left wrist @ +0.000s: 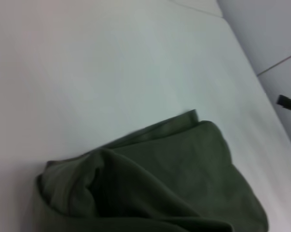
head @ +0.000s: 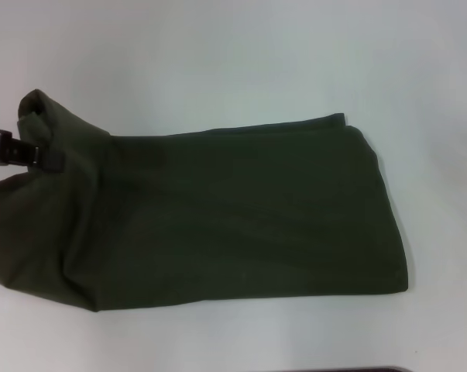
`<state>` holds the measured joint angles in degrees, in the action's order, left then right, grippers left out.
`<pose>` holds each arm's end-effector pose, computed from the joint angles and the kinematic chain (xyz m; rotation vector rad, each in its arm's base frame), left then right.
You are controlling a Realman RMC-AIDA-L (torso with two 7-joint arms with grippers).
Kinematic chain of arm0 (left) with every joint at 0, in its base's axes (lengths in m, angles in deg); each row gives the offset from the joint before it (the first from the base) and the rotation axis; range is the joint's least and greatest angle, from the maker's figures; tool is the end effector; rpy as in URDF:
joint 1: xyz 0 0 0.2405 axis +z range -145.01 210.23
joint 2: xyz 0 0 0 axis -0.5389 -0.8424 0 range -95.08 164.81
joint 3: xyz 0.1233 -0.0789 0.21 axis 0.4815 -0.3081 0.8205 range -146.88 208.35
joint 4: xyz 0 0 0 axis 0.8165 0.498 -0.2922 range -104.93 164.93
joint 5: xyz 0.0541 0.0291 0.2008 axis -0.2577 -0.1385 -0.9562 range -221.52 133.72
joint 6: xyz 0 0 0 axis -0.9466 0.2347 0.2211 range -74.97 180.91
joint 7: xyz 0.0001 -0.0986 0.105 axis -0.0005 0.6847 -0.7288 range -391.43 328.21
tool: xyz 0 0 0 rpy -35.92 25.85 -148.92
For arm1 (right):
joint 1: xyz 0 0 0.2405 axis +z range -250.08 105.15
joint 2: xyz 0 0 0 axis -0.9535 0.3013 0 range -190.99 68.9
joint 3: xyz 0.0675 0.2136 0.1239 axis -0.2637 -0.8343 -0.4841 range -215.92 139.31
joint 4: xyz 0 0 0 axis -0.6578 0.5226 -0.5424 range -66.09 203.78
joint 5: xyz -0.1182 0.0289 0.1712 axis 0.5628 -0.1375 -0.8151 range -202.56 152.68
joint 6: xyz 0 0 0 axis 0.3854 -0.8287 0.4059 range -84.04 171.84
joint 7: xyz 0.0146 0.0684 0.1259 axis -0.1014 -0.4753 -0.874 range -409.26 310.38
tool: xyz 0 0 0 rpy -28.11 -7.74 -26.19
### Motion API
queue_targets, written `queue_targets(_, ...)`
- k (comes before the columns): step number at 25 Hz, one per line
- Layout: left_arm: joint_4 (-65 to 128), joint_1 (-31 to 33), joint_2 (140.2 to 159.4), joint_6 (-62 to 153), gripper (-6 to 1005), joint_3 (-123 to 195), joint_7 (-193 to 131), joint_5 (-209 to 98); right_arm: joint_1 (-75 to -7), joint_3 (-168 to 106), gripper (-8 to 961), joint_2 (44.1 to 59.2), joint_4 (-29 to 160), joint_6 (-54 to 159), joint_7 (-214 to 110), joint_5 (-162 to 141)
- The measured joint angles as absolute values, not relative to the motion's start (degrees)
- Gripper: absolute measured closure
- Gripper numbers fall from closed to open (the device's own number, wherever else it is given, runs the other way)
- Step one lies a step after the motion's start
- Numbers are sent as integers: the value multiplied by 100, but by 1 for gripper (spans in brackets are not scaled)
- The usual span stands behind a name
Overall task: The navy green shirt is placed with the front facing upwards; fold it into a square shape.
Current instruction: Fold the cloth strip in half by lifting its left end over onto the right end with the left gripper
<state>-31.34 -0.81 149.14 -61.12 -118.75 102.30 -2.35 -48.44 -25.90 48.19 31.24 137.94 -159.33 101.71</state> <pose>-0.2605 0.3139 0.0968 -2.5762 -1.6557 -0.2454 0.3603 0.2966 0.1132 -2.1173 1.4792 0.8020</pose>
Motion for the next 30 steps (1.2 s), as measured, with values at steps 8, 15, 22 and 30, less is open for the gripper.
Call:
queue_targets(8, -3141, -91, 14980, -6152, 987, -11837, 10250, -41, -4815, -2582, 58, 4819, 3139, 13800, -15929, 10171)
queue_targets(15, -3143, -104, 14956, -6133, 987, -11800, 10239, -19, -4791, -2582, 58, 4819, 3150, 13807, -15908, 10177)
queue_targets(22, -3141, -163, 14745, -6078, 987, -11439, 10237, -107, -4769, -2582, 57, 4819, 3158, 13811, -15909, 10202)
queue_targets(30, -3125, -305, 14629, -6071, 987, -11173, 10341, -162, -4768, -2564, 58, 4819, 3158, 13812, -15952, 10206)
